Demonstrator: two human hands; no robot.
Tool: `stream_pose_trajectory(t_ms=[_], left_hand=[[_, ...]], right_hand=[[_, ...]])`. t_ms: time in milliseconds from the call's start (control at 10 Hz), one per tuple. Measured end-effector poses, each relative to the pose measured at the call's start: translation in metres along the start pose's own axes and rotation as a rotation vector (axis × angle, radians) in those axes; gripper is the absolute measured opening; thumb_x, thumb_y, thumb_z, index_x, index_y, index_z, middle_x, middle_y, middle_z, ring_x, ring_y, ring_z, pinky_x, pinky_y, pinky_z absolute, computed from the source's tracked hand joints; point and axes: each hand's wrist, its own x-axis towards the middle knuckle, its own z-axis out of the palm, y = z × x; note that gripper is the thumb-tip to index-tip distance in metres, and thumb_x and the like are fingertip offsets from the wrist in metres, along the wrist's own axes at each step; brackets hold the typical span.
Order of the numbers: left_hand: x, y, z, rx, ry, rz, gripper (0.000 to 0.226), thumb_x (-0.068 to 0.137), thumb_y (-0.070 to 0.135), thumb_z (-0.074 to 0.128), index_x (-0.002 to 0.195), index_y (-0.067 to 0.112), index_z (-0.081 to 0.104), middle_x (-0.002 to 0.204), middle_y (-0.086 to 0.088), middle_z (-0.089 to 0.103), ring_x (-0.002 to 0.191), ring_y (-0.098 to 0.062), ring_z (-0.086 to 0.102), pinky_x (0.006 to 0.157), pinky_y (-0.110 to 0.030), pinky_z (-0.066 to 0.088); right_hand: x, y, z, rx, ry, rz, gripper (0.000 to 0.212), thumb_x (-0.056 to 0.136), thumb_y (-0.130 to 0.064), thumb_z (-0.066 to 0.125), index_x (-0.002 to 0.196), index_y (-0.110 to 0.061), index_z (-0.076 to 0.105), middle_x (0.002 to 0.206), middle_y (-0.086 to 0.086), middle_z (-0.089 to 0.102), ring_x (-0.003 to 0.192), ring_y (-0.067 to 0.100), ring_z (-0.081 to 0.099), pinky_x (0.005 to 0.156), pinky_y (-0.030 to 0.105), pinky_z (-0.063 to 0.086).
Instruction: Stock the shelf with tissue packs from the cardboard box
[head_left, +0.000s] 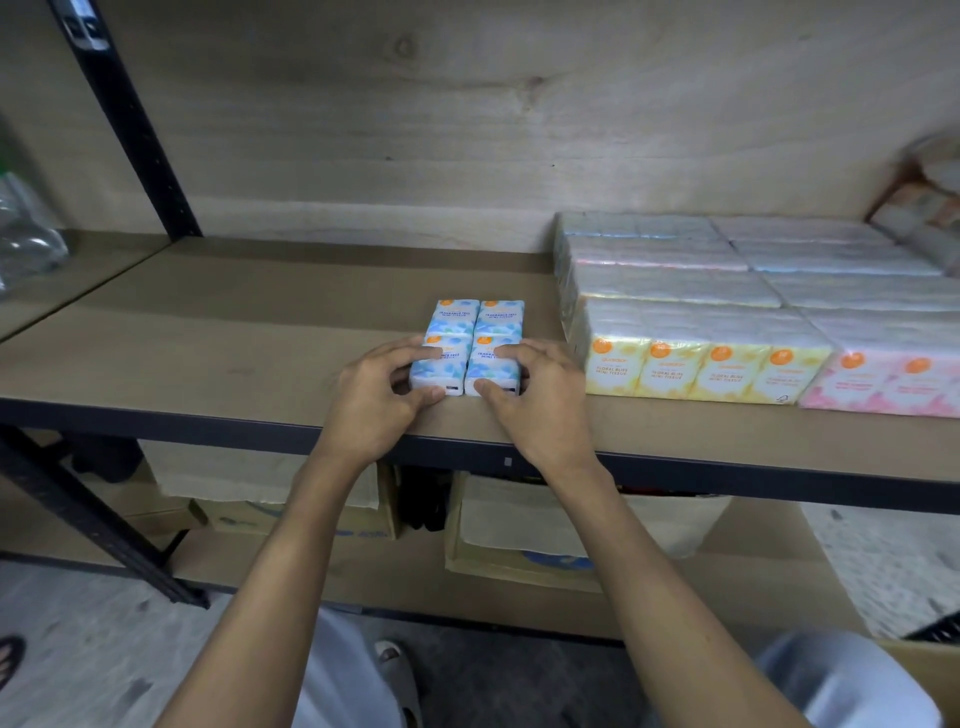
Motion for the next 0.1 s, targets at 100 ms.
stream_pose_trajectory(t_ms=[100], left_hand=[[-0.0080,-0.0001,-0.0023,-0.060,0.035,0.034,0.043,0.071,0.018,0.081,0.112,0.029,0.070,0.131,0.008,0.058,0.122,-0.007,0.055,0.107,-0.038,0.043]], right_hand=[[-0.0041,0.0015,-0.0025,0.070,-0.012,-0.012,0.048,0.075,-0.030,0.078,0.120,-0.018,0.065,0.133,0.002,0.051,0.118,0.013,0.053,0.098,0.034,0.049]])
